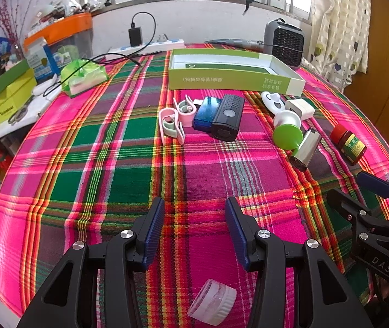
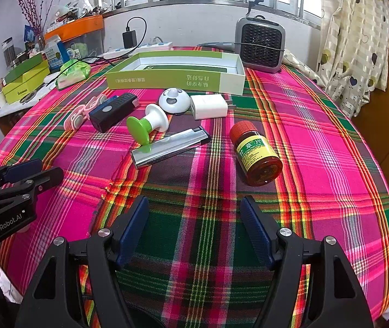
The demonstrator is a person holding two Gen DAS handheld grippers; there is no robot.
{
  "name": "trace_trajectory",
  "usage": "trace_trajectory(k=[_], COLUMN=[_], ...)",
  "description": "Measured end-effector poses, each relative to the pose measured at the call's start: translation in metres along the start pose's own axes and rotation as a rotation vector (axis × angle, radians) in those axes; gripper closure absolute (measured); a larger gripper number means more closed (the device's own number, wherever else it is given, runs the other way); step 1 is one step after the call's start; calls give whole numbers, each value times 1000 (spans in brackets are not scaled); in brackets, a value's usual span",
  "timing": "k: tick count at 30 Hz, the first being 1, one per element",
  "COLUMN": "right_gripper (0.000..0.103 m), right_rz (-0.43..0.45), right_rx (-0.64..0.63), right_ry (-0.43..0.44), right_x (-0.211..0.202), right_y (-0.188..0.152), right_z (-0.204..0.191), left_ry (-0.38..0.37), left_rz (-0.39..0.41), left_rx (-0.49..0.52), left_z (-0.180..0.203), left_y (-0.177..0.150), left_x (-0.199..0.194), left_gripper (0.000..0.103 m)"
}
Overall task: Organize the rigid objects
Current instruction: 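Move the left tool toward the white cap while the right tool approaches the brown bottle, then close the left gripper around the white translucent cap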
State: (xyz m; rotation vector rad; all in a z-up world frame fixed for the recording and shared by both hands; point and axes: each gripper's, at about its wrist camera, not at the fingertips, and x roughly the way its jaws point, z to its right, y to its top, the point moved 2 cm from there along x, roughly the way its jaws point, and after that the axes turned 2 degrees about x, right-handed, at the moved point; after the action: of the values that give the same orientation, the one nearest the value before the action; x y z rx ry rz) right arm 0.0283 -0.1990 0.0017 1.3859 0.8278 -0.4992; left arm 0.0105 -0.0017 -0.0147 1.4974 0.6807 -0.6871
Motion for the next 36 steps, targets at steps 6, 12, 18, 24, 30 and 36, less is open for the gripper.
trace_trajectory(k=[6, 12, 18, 24, 30, 36], right_gripper=[33, 33, 33, 33, 33, 33], right_rz=[-7, -6, 65, 109, 116, 108], right_rx=[-11, -21, -24, -19, -17, 7], right_ry=[11, 26, 60, 105, 98, 102], right_x=[0, -4, -21, -37, -45, -45], right_y=[1, 4, 7, 8, 1, -6], right_z=[1, 3, 9, 18, 27, 33], left_ry=[-43, -38, -83, -137, -156, -151], left_rz=[-23, 29, 55, 77, 53, 41], left_rx=[-3, -22, -22, 45, 74, 93], left_z=[-7, -26, -38, -26, -13, -7], left_y=[-1, -2, -10, -27, -39, -46], left_x=[-5, -30, -53, -68, -64, -64], left_gripper=[58, 58, 58, 58, 58, 58])
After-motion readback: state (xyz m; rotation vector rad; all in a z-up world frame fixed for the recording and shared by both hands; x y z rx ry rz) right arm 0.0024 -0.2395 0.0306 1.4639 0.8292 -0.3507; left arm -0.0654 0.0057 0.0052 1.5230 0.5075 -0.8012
